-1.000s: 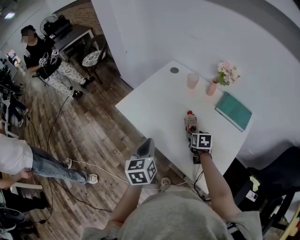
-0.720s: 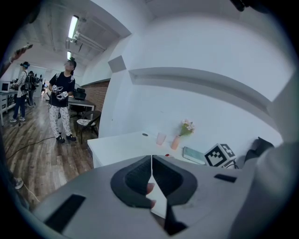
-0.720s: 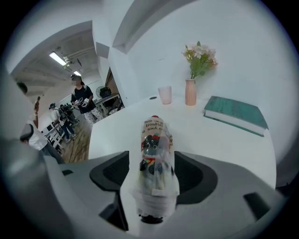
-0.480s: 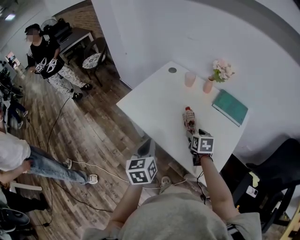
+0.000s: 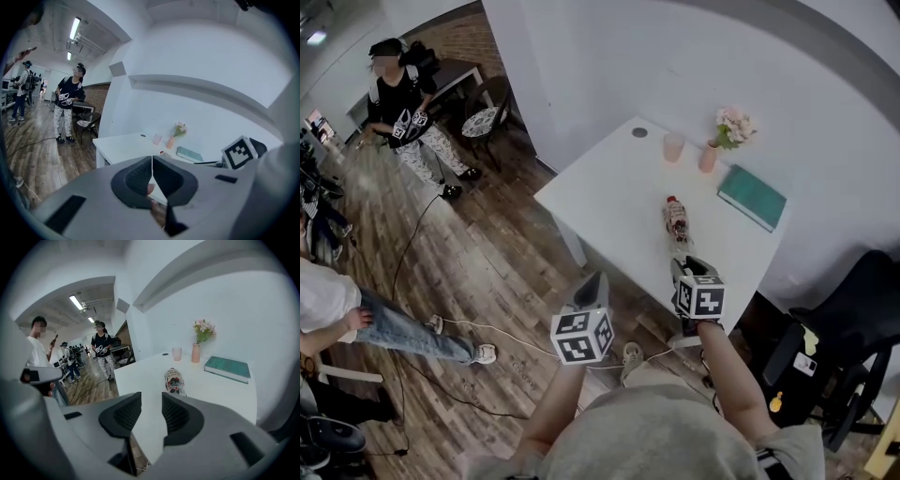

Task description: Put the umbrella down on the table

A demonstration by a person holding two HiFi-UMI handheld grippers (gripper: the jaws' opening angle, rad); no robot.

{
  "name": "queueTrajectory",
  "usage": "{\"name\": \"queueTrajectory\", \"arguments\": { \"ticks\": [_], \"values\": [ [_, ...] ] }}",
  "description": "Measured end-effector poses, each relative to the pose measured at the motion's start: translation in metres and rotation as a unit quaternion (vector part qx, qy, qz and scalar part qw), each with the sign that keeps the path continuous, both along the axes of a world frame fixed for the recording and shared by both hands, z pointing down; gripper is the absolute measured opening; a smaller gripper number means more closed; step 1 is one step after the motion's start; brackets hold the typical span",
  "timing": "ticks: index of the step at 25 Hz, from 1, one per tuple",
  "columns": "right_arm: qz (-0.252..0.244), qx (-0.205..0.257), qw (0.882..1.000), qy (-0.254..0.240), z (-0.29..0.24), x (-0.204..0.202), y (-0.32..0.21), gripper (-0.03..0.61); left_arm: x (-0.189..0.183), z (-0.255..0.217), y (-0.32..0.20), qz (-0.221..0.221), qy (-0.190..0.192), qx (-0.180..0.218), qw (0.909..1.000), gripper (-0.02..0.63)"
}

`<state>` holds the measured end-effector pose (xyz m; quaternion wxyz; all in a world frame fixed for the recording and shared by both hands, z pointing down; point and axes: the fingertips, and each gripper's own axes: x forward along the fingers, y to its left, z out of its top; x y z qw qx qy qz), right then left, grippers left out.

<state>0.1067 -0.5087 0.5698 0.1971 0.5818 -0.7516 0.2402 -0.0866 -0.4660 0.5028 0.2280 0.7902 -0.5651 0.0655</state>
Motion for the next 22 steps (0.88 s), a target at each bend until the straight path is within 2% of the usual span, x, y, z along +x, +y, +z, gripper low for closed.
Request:
{"name": "queueTrajectory", "arguments": {
  "ticks": [15,22],
  "values": [
    [0.019,0.039,0.998,-0.035,-0.027,-0.032,0.118,0.009,-0.021,0.001,0.102,0.012,0.002,0.002,0.9999,0.011],
    [0.025,0.045,0.998,-0.036,-0.028,-0.033,0.166,0.0,-0.022,0.005,0.143,0.018,0.002,0.004,0.9998,0.011]
  ]
}}
